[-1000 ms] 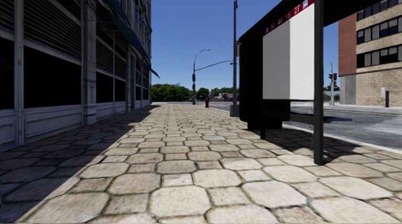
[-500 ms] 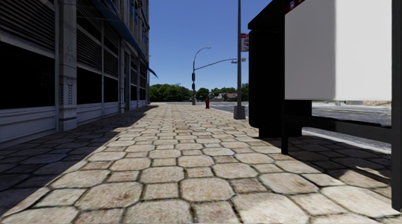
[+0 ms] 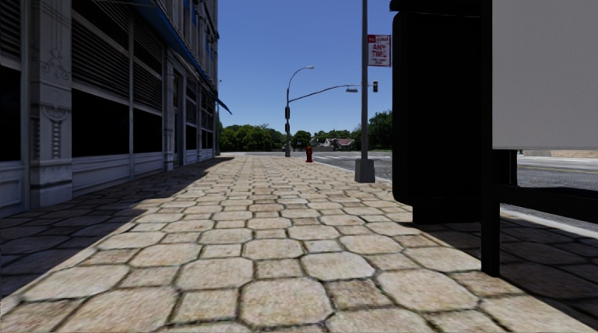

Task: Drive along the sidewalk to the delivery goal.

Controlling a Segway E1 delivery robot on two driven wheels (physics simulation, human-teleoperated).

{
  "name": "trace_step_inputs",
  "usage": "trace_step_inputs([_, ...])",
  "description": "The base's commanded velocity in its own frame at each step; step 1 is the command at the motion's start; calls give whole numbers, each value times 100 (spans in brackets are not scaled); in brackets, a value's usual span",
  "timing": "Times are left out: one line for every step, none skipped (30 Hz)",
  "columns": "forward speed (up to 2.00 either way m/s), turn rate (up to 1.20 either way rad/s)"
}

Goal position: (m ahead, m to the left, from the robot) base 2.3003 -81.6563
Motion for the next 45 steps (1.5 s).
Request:
trace_step_inputs([200,0])
trace_step_inputs([200,0])
trace_step_inputs([200,0])
trace_step_inputs([200,0])
trace_step_inputs([200,0])
trace_step_inputs([200,0])
trace_step_inputs([200,12])
trace_step_inputs([200,30])
trace_step_inputs([200,56])
trace_step_inputs([200,69])
trace_step_inputs([200,72])
trace_step_inputs([200,73])
trace_step_inputs([200,0])
trace_step_inputs([200,0])
trace_step_inputs([200,0])
trace_step_inputs([200,0])
trace_step_inputs([200,0])
trace_step_inputs([200,0])
trace_step_inputs([200,0])
trace_step_inputs([200,0])
trace_step_inputs([200,0])
trace_step_inputs([200,0])
trace_step_inputs([200,1])
trace_step_inputs([200,23])
trace_step_inputs([200,65])
trace_step_inputs([200,84])
trace_step_inputs([200,84])
trace_step_inputs([200,80])
trace_step_inputs([200,0])
trace_step_inputs([200,0])
trace_step_inputs([200,0])
trace_step_inputs([200,0])
trace_step_inputs([200,0])
trace_step_inputs([200,0])
trace_step_inputs([200,0])
trace_step_inputs([200,0])
trace_step_inputs([200,0])
trace_step_inputs([200,0])
trace_step_inputs([200,0])
trace_step_inputs([200,0])
trace_step_inputs([200,0])
trace_step_inputs([200,0])
trace_step_inputs([200,0])
trace_step_inputs([200,0])
trace_step_inputs([200,0])
